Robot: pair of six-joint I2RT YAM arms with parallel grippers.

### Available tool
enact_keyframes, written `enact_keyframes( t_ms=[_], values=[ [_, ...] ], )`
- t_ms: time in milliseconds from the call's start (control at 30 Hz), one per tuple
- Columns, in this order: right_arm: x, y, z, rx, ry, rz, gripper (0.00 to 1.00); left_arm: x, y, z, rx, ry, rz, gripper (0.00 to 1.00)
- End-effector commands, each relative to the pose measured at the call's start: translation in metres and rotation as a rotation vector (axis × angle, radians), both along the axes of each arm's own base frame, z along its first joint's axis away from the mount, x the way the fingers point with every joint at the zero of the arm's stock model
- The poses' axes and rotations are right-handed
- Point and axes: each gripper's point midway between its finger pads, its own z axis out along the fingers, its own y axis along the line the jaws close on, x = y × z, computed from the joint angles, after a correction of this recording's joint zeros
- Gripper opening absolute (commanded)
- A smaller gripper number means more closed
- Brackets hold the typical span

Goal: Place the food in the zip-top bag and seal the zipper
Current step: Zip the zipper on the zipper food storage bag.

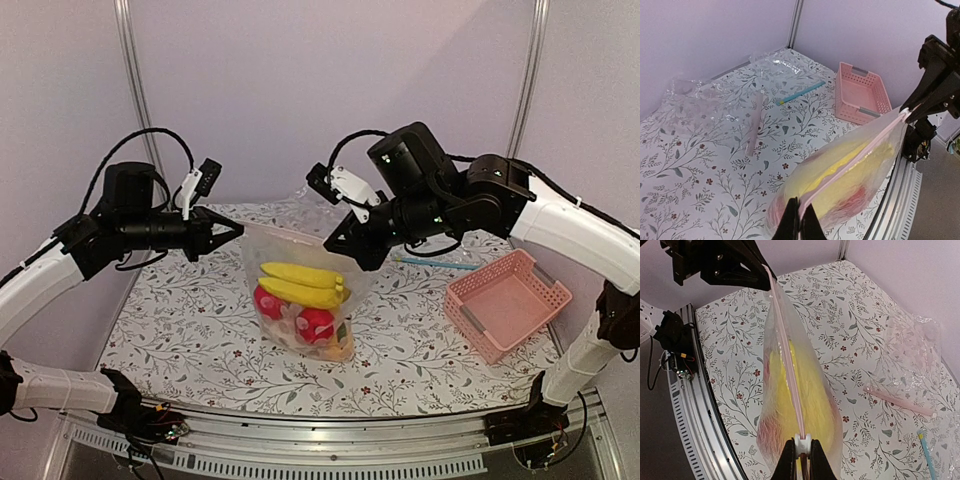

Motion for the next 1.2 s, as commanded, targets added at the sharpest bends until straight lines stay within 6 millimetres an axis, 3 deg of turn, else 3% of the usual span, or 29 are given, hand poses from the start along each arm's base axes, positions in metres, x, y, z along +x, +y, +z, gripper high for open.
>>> enact_keyframes(
  t_ms=[0, 667, 1167],
  values=[
    [-0.003, -0.053, -0.017, -0.144, 0.041, -0.092, 0.00, 0.035, 0.038, 0.001, 0.031, -0.021, 0.226, 0.00],
    [-0.007, -0.080, -0.018, -0.172, 0.049, -0.159, 0.00, 0.046, 0.055, 0.001, 0.023, -0.015, 0.306, 0.00],
    [-0.009, -0.087, -0.016, -0.176, 0.051, -0.175, 0.00, 0.047, 0.059, 0.003, 0.016, -0.017, 0.315, 0.00]
  ],
)
